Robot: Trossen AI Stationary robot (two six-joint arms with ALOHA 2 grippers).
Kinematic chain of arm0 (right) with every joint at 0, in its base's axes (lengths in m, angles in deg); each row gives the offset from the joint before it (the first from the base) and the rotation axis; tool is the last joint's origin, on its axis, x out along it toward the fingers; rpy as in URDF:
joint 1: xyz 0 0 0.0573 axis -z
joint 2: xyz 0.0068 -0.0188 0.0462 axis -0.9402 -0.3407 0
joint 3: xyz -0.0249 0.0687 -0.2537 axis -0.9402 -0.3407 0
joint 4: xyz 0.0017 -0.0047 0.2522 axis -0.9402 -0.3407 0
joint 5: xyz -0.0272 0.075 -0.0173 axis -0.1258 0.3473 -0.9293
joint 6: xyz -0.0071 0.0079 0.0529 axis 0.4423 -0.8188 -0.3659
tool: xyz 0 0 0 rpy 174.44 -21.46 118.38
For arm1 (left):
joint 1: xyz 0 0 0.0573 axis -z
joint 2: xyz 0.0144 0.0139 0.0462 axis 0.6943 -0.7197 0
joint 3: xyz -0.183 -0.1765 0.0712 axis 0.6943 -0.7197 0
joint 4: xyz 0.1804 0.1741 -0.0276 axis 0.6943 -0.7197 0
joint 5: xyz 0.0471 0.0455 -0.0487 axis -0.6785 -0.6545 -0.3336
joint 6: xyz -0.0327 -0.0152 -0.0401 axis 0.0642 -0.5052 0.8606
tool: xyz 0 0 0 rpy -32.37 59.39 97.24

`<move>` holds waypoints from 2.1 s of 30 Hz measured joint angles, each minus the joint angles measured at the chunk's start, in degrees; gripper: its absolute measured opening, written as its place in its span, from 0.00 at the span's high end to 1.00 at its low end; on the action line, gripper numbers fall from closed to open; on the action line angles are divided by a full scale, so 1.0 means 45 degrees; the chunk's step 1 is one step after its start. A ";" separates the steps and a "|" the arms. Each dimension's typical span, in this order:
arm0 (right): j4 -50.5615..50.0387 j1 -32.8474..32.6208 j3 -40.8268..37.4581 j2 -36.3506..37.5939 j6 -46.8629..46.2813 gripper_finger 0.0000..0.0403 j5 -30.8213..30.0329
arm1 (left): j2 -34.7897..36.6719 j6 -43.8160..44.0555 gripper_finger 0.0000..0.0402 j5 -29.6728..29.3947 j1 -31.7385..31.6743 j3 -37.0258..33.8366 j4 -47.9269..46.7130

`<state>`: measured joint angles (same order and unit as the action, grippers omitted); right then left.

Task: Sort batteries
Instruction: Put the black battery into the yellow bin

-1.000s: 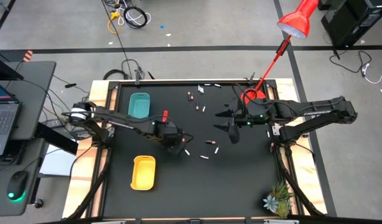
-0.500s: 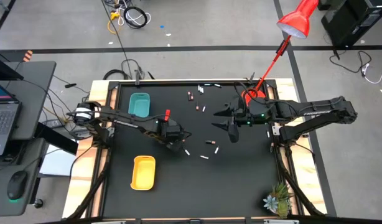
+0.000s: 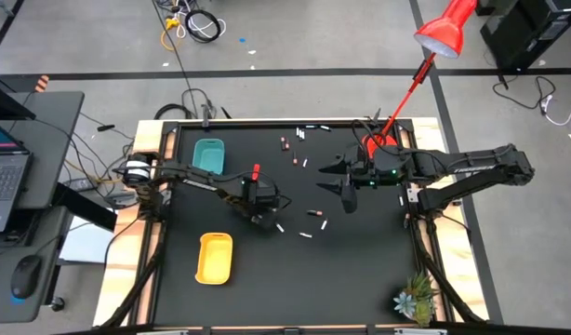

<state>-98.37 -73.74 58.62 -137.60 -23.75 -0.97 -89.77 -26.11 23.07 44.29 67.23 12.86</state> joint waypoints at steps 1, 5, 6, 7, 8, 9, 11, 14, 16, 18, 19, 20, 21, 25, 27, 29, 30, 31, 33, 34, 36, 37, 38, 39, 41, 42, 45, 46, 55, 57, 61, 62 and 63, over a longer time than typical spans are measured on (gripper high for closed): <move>0.0015 0.0000 0.0000 0.0000 0.0000 0.44 0.0000 | 0.0000 -0.0153 0.61 -0.0035 0.0000 -0.0010 -0.0003; 0.0028 0.0000 0.0000 0.0000 -0.0011 0.45 -0.0005 | -0.0019 -0.0832 0.86 0.0184 0.0000 -0.0030 0.0232; 0.0024 0.0000 0.0000 0.0000 -0.0019 0.46 -0.0005 | -0.0008 -0.1006 0.91 0.0295 0.0000 -0.0092 0.0340; 0.0033 0.0000 0.0000 0.0005 -0.0019 0.46 -0.0005 | 0.0003 -0.1166 0.91 0.0472 -0.0008 -0.0212 0.0574; 0.0029 0.0000 0.0000 0.0014 -0.0019 0.46 -0.0009 | 0.0007 -0.1200 0.91 0.0581 -0.0010 -0.0330 0.0752; 0.0029 0.0000 0.0000 0.0015 -0.0019 0.47 -0.0019 | 0.0018 -0.1209 0.91 0.0701 -0.0010 -0.0466 0.0943; 0.0029 0.0000 0.0000 0.0032 -0.0024 0.47 -0.0099 | 0.0039 -0.1212 0.91 0.0828 -0.0015 -0.0655 0.1095; 0.0031 0.0000 0.0000 0.0080 -0.0024 0.47 -0.0156 | 0.0160 -0.1291 0.91 0.0841 -0.0011 -0.0707 0.1008; 0.0018 0.0000 0.0000 0.0134 0.0004 0.47 -0.0325 | 0.0419 -0.1289 0.91 0.0823 -0.0002 -0.0767 0.0880; 0.0029 0.0015 0.0000 0.0148 0.0045 0.47 -0.0501 | 0.0800 -0.1286 0.91 0.0711 0.0010 -0.0800 0.0560; 0.0029 0.0034 0.0000 0.0151 0.0055 0.47 -0.0520 | 0.0999 -0.1284 0.91 0.0656 -0.0015 -0.0844 0.0354; 0.0024 0.0048 0.0000 0.0151 0.0058 0.48 -0.0526 | 0.1208 -0.1285 0.91 0.0658 -0.0057 -0.0866 -0.0052; 0.0025 0.0064 0.0000 0.0151 0.0058 0.48 -0.0534 | 0.1461 -0.1291 0.91 0.0655 -0.0088 -0.0913 -0.0468; 0.0050 0.0068 0.0000 0.0151 0.0060 0.48 -0.0541 | 0.2484 -0.1587 0.91 0.0427 -0.0162 -0.0859 -0.1309; 0.0070 0.0068 0.0000 0.0151 0.0060 0.48 -0.0544 | 0.3011 -0.1604 0.91 0.0316 -0.0163 -0.0864 -0.1704; 0.0098 0.0068 0.0000 0.0151 0.0023 0.48 -0.0540 | 0.3652 -0.1619 0.91 0.0108 -0.0188 -0.0859 -0.2013; 0.0112 0.0068 0.0000 0.0151 0.0000 0.48 -0.0544 | 0.4028 -0.1602 0.91 0.0086 -0.0232 -0.0859 -0.2292; 0.0116 0.0068 0.0000 0.0151 -0.0009 0.48 -0.0544 | 0.4433 -0.1582 0.91 0.0057 -0.0283 -0.0859 -0.2506; 0.0111 0.0068 -0.0002 0.0151 -0.0061 0.48 -0.0544 | 0.5261 -0.1564 0.91 0.0281 -0.0330 -0.0859 -0.2694; 0.0103 0.0068 -0.0002 0.0151 -0.0135 0.48 -0.0544 | 0.5734 -0.1566 0.91 0.0525 -0.0315 -0.0859 -0.2711; 0.0030 0.0075 0.0000 0.0151 -0.0223 0.48 -0.0547 | 0.6617 -0.1550 0.91 0.1153 -0.0026 -0.0830 -0.2796; 0.0016 0.0094 -0.0001 0.0151 -0.0222 0.48 -0.0548 | 0.6965 -0.1388 0.91 0.1577 0.0196 -0.0824 -0.2876; -0.0013 0.0099 0.0000 0.0151 -0.0223 0.48 -0.0550 | 0.7239 -0.1166 0.91 0.1988 0.0462 -0.0821 -0.2925; -0.0040 0.0120 0.0000 0.0151 -0.0223 0.48 -0.0570 | 0.7494 -0.0822 0.91 0.2473 0.0834 -0.0825 -0.2929; -0.0044 0.0189 0.0000 0.0151 -0.0195 0.48 -0.0717 | 0.7717 -0.0077 0.91 0.3440 0.1826 -0.0816 -0.2858; -0.0040 0.0242 -0.0002 0.0151 -0.0166 0.48 -0.0800 | 0.7728 0.0283 0.91 0.3848 0.2442 -0.0802 -0.2901; 0.0025 0.0474 0.0000 0.0151 -0.0030 0.48 -0.0840 | 0.7532 0.1283 0.91 0.4412 0.4352 -0.0891 -0.3051; 0.0024 0.0556 -0.0001 0.0151 -0.0017 0.48 -0.0844 | 0.7416 0.1645 0.91 0.4430 0.4831 -0.0934 -0.3055; 0.0610 0.0763 0.0000 0.0151 0.0078 0.48 -0.0826 | 0.7101 0.4735 0.91 0.3045 0.7201 -0.1933 -0.1915; 0.0701 0.0763 -0.0001 0.0151 0.0078 0.48 -0.0821 | 0.7101 0.4959 0.91 0.2718 0.7296 -0.1933 -0.1671; 0.0694 0.0711 0.0000 0.0151 -0.0251 0.48 -0.0787 | 0.7106 0.5087 0.91 0.2368 0.7287 -0.1931 -0.1210; 0.0694 0.0676 0.0000 0.0151 -0.0300 0.48 -0.0787 | 0.7106 0.5059 0.91 0.2330 0.7286 -0.1932 -0.1267; 0.0694 0.0637 0.0000 0.0151 -0.0316 0.48 -0.0787 | 0.7083 0.5024 0.91 0.2327 0.7286 -0.1933 -0.1309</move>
<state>-95.25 -70.88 58.62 -136.92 -25.17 -4.51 -57.90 -3.50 33.54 77.07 58.53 6.97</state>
